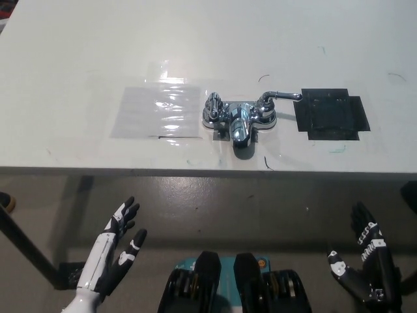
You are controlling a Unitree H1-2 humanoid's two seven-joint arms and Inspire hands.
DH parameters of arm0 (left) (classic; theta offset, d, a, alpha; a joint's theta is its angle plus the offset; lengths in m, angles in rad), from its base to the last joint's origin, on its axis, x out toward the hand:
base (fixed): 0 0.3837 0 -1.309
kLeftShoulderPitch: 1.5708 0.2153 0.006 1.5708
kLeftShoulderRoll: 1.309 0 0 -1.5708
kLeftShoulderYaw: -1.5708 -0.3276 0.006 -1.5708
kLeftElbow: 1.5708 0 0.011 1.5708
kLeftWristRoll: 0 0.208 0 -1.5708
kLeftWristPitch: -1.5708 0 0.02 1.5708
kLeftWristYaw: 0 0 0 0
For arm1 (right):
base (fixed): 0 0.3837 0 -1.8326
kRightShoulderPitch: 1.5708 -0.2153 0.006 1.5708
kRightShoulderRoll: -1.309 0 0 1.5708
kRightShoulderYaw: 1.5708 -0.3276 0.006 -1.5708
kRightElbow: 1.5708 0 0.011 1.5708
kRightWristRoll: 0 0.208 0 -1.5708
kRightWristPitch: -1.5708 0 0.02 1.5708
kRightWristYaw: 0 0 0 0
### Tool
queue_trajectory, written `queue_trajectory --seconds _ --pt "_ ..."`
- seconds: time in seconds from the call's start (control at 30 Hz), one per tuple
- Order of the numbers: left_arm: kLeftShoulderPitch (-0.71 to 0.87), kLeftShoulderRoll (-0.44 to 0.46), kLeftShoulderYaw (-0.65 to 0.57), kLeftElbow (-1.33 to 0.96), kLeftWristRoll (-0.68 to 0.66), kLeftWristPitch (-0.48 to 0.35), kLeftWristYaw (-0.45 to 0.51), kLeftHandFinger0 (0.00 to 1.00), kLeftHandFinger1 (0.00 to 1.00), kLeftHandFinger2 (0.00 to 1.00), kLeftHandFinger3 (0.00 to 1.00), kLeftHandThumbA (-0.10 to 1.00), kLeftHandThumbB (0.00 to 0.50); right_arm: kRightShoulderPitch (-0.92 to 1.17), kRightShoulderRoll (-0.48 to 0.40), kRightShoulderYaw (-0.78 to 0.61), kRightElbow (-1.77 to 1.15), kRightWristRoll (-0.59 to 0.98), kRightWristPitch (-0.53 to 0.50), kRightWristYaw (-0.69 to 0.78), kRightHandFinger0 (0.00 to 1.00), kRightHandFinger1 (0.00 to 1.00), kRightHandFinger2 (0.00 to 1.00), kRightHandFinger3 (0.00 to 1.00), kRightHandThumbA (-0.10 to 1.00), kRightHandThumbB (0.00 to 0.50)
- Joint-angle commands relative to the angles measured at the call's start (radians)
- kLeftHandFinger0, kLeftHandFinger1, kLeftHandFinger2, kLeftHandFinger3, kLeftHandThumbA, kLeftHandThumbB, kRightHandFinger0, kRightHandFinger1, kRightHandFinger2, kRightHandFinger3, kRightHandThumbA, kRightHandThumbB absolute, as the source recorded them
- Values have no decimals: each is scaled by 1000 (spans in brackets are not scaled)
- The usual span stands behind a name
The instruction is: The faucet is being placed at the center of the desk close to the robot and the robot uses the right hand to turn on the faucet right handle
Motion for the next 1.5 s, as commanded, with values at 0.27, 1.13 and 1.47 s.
queue_trajectory --seconds 0.27,1.13,1.47 --pt "-1 12 10 -26 8 -9 6 1000 1000 1000 1000 815 115 9 -6 6 -19 -23 -57 -28 1000 1000 1000 1000 517 78" --pt "-26 11 20 -12 5 -13 11 1000 1000 1000 1000 798 118 -27 -10 17 -25 -45 -23 -34 1000 1000 1000 1000 428 88" --pt "-9 10 19 -26 5 -1 9 1000 1000 1000 1000 810 132 -14 -9 18 -24 -43 -26 -33 1000 1000 1000 1000 440 99"
